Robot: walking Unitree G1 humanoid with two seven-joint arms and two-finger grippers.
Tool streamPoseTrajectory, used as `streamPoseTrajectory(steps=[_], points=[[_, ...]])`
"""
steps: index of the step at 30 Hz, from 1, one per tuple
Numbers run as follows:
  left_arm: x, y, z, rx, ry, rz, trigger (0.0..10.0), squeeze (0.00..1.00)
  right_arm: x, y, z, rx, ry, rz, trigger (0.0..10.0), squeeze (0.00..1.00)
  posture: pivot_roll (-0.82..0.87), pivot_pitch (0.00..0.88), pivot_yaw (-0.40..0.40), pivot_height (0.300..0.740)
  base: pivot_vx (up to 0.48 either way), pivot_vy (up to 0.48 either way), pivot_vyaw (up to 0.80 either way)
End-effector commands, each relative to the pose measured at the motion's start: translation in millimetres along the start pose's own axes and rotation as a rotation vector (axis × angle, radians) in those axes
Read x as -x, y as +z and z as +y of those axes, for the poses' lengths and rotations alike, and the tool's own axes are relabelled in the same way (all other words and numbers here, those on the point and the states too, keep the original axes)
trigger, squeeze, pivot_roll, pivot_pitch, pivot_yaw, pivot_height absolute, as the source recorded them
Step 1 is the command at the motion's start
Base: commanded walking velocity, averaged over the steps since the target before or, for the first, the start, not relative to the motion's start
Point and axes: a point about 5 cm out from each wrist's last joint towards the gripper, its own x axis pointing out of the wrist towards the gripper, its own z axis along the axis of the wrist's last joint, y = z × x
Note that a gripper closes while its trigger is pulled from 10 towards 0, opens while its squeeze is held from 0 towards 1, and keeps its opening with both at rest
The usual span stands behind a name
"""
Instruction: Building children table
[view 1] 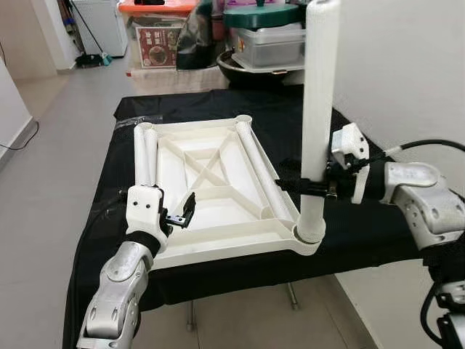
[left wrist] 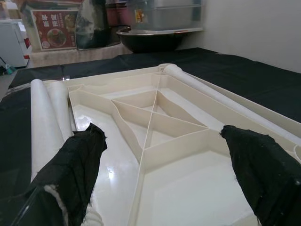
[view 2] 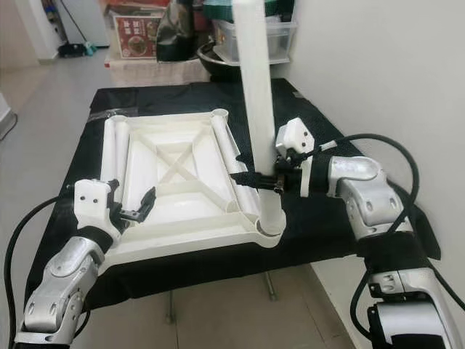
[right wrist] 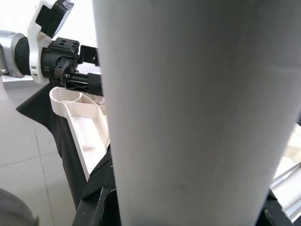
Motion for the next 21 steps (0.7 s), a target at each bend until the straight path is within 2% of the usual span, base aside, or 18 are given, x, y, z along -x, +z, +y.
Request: streamPoseTrajectory(steps=[1, 13, 21], points=[[0.9, -3, -0.2, 0.005, -0.004, 0.014, 10.0, 0.0, -1.3, -4, 2.8, -0.001, 0.008, 0.011, 10.0, 0.0, 0.01, 0.0, -0.034, 0.74, 0.0, 0.0, 0.0], [1.0, -3, -1.2, 0.012, -0.005, 0.017, 10.0, 0.0, -10.4, -5, 14.6, -0.038, 0.016, -0.04, 10.0, 0.0, 0.01, 0.0, -0.034, 0.74, 0.0, 0.0, 0.0], [0.5, -4, -0.9, 0.015, -0.004, 0.021, 10.0, 0.0, -14.5, -13, 16.1, -0.09, -0.021, -0.061, 10.0, 0.0, 0.01, 0.0, -0.035, 0.74, 0.0, 0.0, 0.0]])
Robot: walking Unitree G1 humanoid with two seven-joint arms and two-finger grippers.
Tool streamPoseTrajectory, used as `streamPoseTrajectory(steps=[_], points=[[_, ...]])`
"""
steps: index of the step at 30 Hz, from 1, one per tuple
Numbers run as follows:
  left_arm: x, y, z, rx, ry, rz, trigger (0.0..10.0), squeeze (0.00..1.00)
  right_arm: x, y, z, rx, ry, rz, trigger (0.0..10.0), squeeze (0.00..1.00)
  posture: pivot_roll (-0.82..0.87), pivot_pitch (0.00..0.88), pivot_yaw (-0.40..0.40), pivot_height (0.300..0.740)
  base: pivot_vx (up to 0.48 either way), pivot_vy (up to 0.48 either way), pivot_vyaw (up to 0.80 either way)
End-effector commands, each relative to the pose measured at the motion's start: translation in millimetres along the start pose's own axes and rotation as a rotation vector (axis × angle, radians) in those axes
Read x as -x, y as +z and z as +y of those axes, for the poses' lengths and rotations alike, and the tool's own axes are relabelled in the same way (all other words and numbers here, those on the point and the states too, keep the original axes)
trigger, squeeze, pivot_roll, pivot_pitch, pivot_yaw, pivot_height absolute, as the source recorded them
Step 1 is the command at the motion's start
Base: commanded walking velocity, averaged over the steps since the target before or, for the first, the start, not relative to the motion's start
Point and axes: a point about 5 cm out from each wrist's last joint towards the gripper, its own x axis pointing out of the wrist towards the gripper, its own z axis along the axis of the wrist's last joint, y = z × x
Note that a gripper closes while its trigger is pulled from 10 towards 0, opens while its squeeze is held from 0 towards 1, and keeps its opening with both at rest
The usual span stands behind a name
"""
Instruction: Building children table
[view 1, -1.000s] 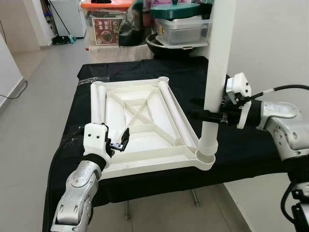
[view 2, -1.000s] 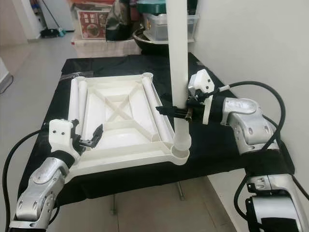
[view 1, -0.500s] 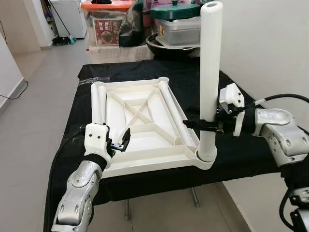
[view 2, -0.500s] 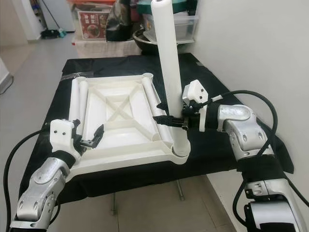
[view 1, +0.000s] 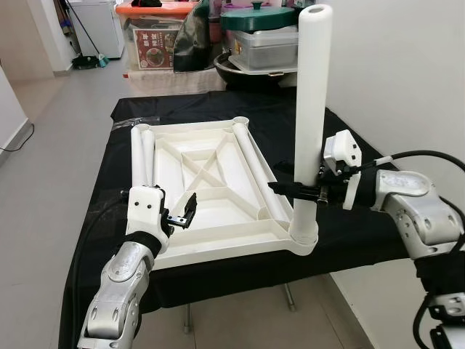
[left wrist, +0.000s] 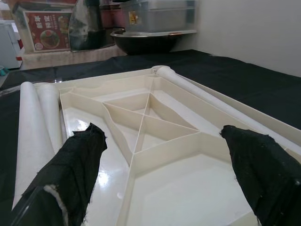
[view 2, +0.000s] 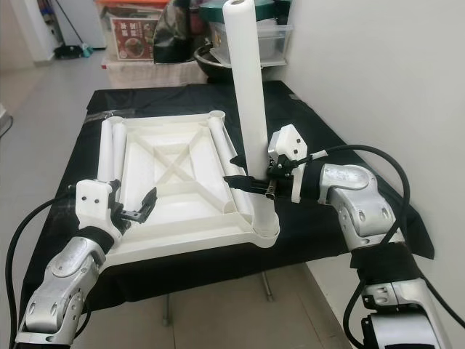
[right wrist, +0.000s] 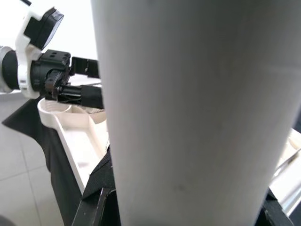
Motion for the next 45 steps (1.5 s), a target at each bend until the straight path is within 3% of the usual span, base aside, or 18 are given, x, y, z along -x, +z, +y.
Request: streamPoseTrajectory(steps=[1, 16, 29, 37, 43, 45], points=[[0.6, -4, 0.1, 0.014, 0.0, 0.022, 10.0, 0.0, -5.8, -11, 5.9, -0.065, 0.02, -0.007, 10.0, 0.0, 0.01, 0.0, -0.035, 0.74, 0.0, 0.0, 0.0], [1.3, -5, -0.2, 0.018, 0.002, 0.028, 10.0, 0.0, -11.9, -30, 21.8, -0.154, -0.018, -0.02, 10.0, 0.0, 0.01, 0.0, -0.037, 0.74, 0.0, 0.0, 0.0], [2.0, -6, 1.1, 0.028, 0.006, 0.032, 10.0, 0.0, -14.5, -35, 29.7, -0.176, 0.079, -0.011, 10.0, 0.0, 0.01, 0.0, -0.039, 0.74, 0.0, 0.0, 0.0], [3.1, -6, 2.3, 0.028, 0.013, 0.033, 10.0, 0.0, -18.8, -38, 26.2, -0.225, 0.027, -0.033, 10.0, 0.0, 0.02, 0.0, -0.048, 0.74, 0.0, 0.0, 0.0], [3.0, -7, 1.2, 0.034, 0.011, 0.039, 10.0, 0.0, -19.2, -47, 23.9, -0.293, -0.089, -0.064, 10.0, 0.0, 0.01, 0.0, -0.042, 0.74, 0.0, 0.0, 0.0], [2.9, -7, 1.1, 0.034, 0.011, 0.04, 10.0, 0.0, -17.9, -53, 21.4, -0.329, -0.178, -0.068, 10.0, 0.0, 0.01, 0.0, -0.041, 0.74, 0.0, 0.0, 0.0]])
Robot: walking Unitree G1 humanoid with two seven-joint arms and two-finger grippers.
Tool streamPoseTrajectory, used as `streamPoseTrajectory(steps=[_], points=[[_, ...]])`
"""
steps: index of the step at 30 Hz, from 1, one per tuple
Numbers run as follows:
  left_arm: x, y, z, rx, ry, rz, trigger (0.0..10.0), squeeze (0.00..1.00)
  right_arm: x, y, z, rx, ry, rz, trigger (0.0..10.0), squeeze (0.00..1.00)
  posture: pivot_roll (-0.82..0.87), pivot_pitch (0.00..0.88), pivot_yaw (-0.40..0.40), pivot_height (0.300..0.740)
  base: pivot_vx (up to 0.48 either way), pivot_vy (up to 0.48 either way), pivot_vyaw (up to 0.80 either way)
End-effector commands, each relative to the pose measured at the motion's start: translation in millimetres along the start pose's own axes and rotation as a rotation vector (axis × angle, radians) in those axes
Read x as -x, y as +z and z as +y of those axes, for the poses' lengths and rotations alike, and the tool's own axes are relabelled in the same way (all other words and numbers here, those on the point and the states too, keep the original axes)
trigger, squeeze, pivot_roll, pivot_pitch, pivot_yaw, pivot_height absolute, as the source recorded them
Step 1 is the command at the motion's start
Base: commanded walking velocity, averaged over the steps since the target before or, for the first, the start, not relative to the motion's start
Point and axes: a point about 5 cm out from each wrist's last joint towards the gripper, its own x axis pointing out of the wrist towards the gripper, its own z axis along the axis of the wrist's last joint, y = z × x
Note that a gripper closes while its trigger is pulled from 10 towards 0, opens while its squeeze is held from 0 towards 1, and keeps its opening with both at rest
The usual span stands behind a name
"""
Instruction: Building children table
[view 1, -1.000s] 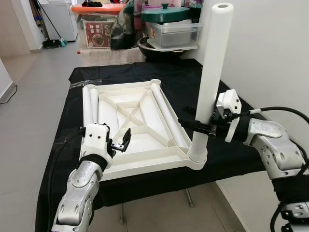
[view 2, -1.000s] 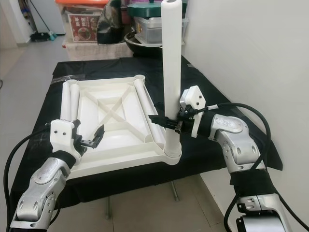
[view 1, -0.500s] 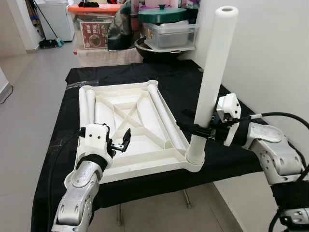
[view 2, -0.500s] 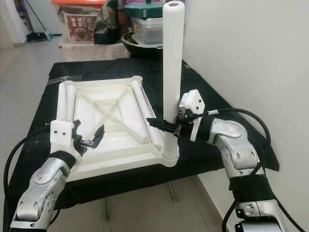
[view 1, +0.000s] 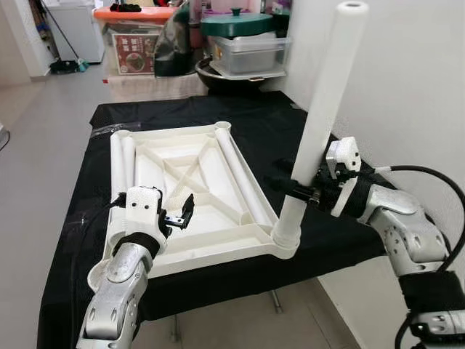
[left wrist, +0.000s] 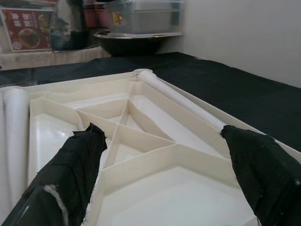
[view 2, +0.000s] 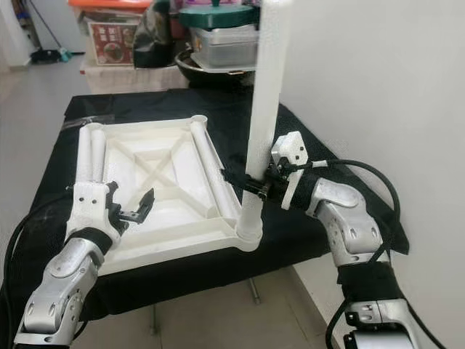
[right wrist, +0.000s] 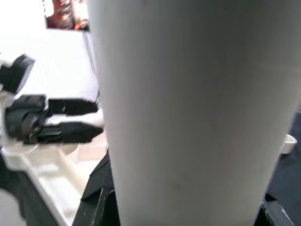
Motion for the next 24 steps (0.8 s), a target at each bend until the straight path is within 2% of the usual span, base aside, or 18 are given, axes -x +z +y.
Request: streamPoseTrajectory(steps=[1, 5, 12, 20, 24], points=[[1.8, -5, -1.0, 0.017, 0.001, 0.023, 10.0, 0.0, -1.7, -34, 4.8, -0.146, -0.05, 0.078, 10.0, 0.0, 0.01, 0.0, -0.041, 0.74, 0.0, 0.0, 0.0], [1.5, -5, -0.9, 0.016, 0.002, 0.024, 10.0, 0.0, -3.0, -41, 2.2, -0.163, -0.172, 0.09, 10.0, 0.0, 0.01, 0.0, -0.04, 0.74, 0.0, 0.0, 0.0], [0.7, -5, -1.3, 0.016, 0.0, 0.023, 10.0, 0.0, -16.3, -46, 13.5, -0.164, -0.22, 0.11, 10.0, 0.0, 0.0, 0.0, -0.035, 0.74, 0.0, 0.0, 0.0], [-0.3, -5, -2.3, 0.017, 0.001, 0.022, 10.0, 0.0, -20.0, -36, 15.6, -0.068, -0.066, 0.107, 10.0, 0.0, 0.01, 0.0, -0.041, 0.74, 0.0, 0.0, 0.0], [-0.4, -6, -2.0, 0.018, 0.004, 0.02, 10.0, 0.0, -19.0, -22, 12.5, 0.018, 0.078, 0.136, 10.0, 0.0, 0.01, 0.0, -0.048, 0.74, 0.0, 0.0, 0.0]])
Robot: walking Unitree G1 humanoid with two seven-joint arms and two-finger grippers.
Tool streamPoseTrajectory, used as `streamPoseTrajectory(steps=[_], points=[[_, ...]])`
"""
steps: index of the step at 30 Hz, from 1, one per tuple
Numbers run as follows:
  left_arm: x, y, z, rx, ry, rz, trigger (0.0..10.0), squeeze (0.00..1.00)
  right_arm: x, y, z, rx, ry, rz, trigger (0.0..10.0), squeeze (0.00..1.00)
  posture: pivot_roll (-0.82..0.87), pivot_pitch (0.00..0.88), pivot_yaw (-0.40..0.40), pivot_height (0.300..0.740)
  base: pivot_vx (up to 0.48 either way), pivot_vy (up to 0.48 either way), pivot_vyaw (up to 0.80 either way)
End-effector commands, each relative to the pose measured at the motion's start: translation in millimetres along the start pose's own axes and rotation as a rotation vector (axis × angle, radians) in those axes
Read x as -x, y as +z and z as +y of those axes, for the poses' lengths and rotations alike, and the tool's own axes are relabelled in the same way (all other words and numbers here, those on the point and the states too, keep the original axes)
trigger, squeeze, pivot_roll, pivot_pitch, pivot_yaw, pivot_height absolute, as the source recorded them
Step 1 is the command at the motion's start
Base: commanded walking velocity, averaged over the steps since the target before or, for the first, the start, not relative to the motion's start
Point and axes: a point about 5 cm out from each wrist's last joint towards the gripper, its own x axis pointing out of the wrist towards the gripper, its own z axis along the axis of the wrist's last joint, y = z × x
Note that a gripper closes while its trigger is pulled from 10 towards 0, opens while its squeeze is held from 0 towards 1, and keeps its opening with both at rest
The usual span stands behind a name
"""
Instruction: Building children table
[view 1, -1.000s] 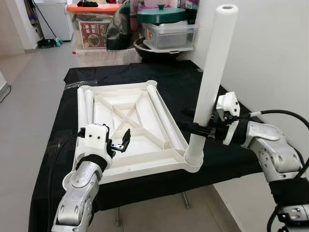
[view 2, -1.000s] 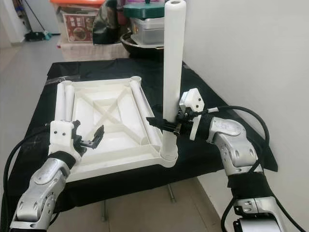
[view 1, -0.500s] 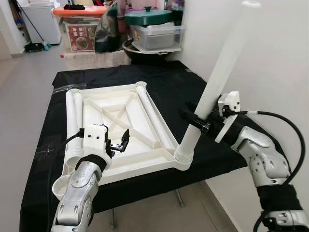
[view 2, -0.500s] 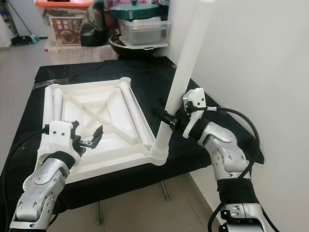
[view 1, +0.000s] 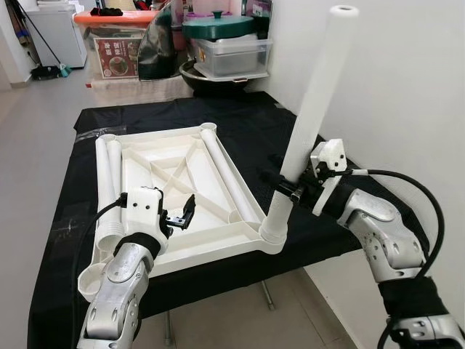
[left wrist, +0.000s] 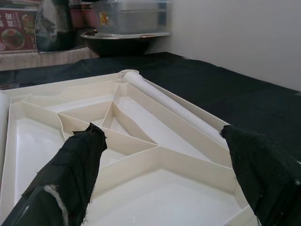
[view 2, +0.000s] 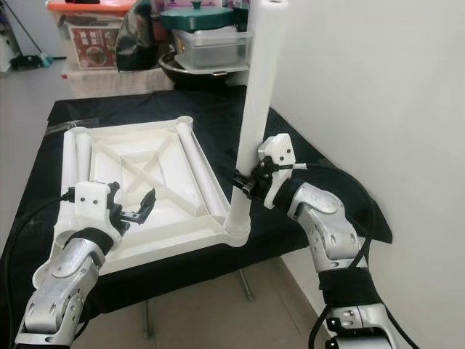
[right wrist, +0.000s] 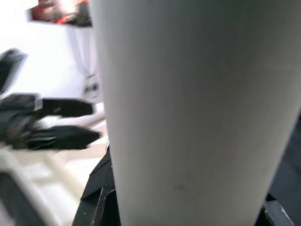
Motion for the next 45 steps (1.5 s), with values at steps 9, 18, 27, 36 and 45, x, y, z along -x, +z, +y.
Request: streamPoseTrajectory(steps=[9, 18, 27, 36, 45], points=[[1.5, -4, -0.1, 0.014, 0.011, 0.013, 10.0, 0.0, -3.3, -10, -1.9, -0.046, 0.188, 0.106, 10.0, 0.0, 0.03, 0.0, -0.06, 0.74, 0.0, 0.0, 0.0], [3.4, -5, 1.9, 0.019, 0.021, 0.015, 10.0, 0.0, -11.8, -2, -11.9, -0.098, 0.272, 0.083, 10.0, 0.0, 0.04, 0.0, -0.07, 0.74, 0.0, 0.0, 0.0], [4.7, -6, 3.0, 0.028, 0.028, 0.025, 10.0, 0.0, -19.7, -6, -18.7, -0.128, 0.283, 0.102, 10.0, 0.0, 0.06, 0.0, -0.08, 0.74, 0.0, 0.0, 0.0], [6.4, -8, 3.0, 0.034, 0.033, 0.034, 10.0, 0.0, -20.1, -13, -24.2, -0.146, 0.218, 0.093, 10.0, 0.0, 0.05, 0.0, -0.079, 0.74, 0.0, 0.0, 0.0], [6.3, -9, 2.1, 0.042, 0.037, 0.039, 10.0, 0.0, -19.7, -28, -27.2, -0.121, -0.094, 0.048, 10.0, 0.0, 0.03, 0.0, -0.072, 0.74, 0.0, 0.0, 0.0]])
